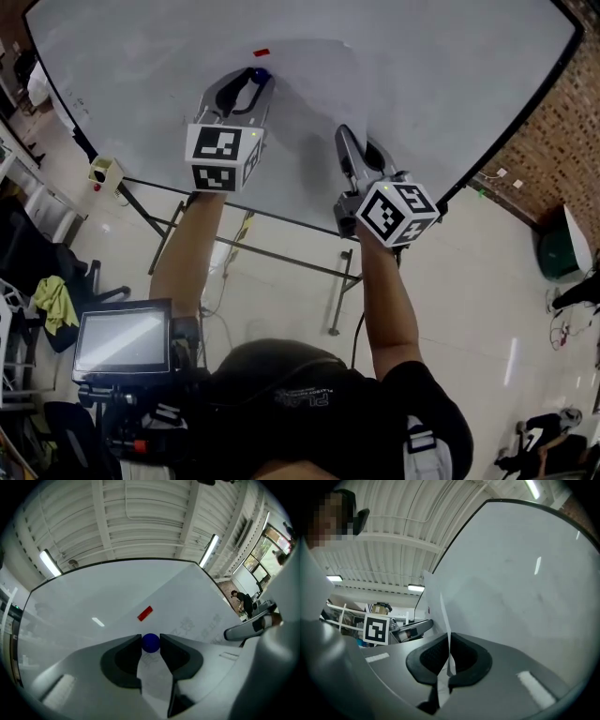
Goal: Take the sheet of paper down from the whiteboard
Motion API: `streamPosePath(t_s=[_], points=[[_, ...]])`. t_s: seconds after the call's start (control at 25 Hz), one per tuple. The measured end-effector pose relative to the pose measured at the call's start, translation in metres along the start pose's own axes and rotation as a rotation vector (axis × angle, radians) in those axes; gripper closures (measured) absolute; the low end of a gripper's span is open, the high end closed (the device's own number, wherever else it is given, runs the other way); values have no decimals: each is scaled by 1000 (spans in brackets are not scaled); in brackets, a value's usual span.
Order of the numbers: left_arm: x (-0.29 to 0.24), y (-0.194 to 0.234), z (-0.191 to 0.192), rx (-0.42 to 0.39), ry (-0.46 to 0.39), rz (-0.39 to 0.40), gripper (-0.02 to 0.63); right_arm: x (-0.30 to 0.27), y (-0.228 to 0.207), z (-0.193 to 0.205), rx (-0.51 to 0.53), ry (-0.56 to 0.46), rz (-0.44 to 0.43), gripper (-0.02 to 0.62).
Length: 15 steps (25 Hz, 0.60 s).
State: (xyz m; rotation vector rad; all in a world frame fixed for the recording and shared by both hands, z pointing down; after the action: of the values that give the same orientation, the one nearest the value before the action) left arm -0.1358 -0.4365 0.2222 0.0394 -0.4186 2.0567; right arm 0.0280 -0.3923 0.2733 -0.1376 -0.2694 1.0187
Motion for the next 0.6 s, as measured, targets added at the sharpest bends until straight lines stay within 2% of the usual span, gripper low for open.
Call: streamPosePath(t_s=[0.08,0.2,0.36,0.6], points=[[6,-34,-6,-14,13,-13,483,29,-8,-7,51,1,0,583],[18,-59,-1,-6,41,-37,483,50,-16,-6,112,11,13,581],[41,-84,18,34,82,-87,483,68,-27,7,97,44,15,581],[100,-111,64,108,165,-167,483,96,-25,60,90,122,9,581]])
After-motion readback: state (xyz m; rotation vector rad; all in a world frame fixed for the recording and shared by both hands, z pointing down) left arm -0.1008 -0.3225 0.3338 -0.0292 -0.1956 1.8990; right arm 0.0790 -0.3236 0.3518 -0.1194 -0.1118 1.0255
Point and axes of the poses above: the fingertips, and each gripper's own axes: x backward along the fingers, y to its left, z out of its underside, the point moved 2 cm from there along x, backward along the fingers, and after that the axes turned 11 degrees about z, right-handed, at the moved point
